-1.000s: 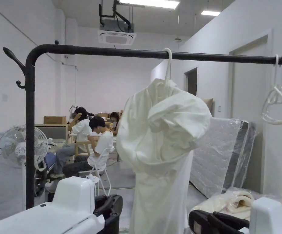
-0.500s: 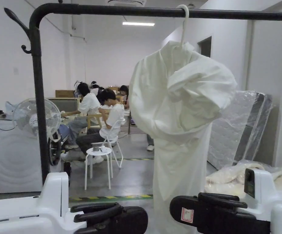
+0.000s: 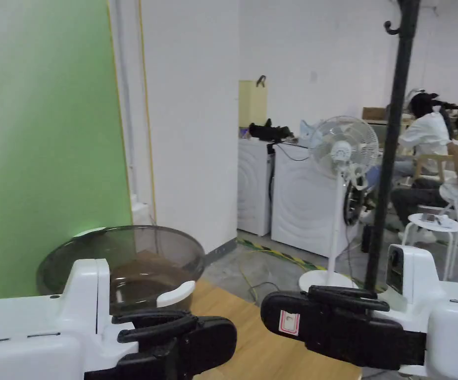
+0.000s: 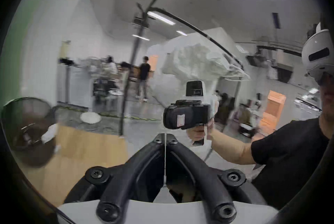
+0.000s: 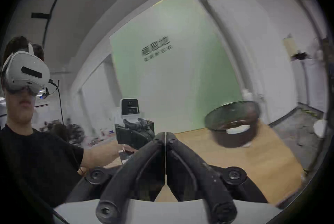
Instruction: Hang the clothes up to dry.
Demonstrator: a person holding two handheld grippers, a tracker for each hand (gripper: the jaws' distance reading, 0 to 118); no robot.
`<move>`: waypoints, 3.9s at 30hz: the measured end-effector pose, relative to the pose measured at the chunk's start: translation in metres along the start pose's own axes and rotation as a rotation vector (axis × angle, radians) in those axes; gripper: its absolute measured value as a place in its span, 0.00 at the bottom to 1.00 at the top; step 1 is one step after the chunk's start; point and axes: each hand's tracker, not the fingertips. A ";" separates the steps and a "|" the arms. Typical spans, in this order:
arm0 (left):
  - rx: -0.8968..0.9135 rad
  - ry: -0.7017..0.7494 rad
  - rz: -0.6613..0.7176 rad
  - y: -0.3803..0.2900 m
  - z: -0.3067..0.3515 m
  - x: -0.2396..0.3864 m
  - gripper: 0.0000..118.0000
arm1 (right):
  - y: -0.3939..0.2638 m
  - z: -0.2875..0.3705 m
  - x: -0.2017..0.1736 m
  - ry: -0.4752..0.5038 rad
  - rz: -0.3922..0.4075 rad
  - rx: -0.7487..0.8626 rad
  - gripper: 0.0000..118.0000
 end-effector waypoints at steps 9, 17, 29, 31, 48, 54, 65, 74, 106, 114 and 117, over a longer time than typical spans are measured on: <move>0.130 0.430 0.083 -0.051 0.148 0.040 0.00 | -0.010 -0.190 0.012 0.424 -0.006 -0.171 0.03; 0.216 0.707 0.176 -0.102 0.219 0.081 0.00 | -0.055 -0.300 -0.014 0.593 0.003 -0.320 0.03; 0.413 1.982 -0.021 -0.158 0.180 0.054 0.09 | -0.130 -0.362 -0.098 -0.452 0.417 -0.094 0.10; 0.346 2.110 -0.041 -0.162 0.172 0.039 0.24 | -0.141 -0.370 -0.092 -0.520 0.422 -0.066 0.32; 0.265 1.931 -0.084 -0.227 0.161 -0.041 1.00 | -0.197 -0.389 -0.015 -0.676 0.302 0.066 1.00; 0.288 1.893 -0.102 -0.236 0.157 -0.049 1.00 | -0.207 -0.387 -0.009 -0.650 0.297 0.081 1.00; 0.448 1.890 0.006 -0.241 0.178 -0.048 1.00 | -0.211 -0.386 -0.010 -0.658 0.313 0.095 1.00; 0.382 1.911 -0.021 -0.242 0.169 -0.053 1.00 | -0.210 -0.386 -0.010 -0.652 0.312 0.097 1.00; 0.366 2.002 0.014 -0.239 0.160 -0.057 1.00 | -0.210 -0.387 -0.010 -0.656 0.313 0.096 1.00; 0.396 2.029 0.002 -0.241 0.158 -0.054 1.00 | -0.210 -0.386 -0.010 -0.655 0.313 0.097 1.00; 0.394 2.035 0.001 -0.241 0.158 -0.054 1.00 | -0.210 -0.386 -0.010 -0.655 0.313 0.096 1.00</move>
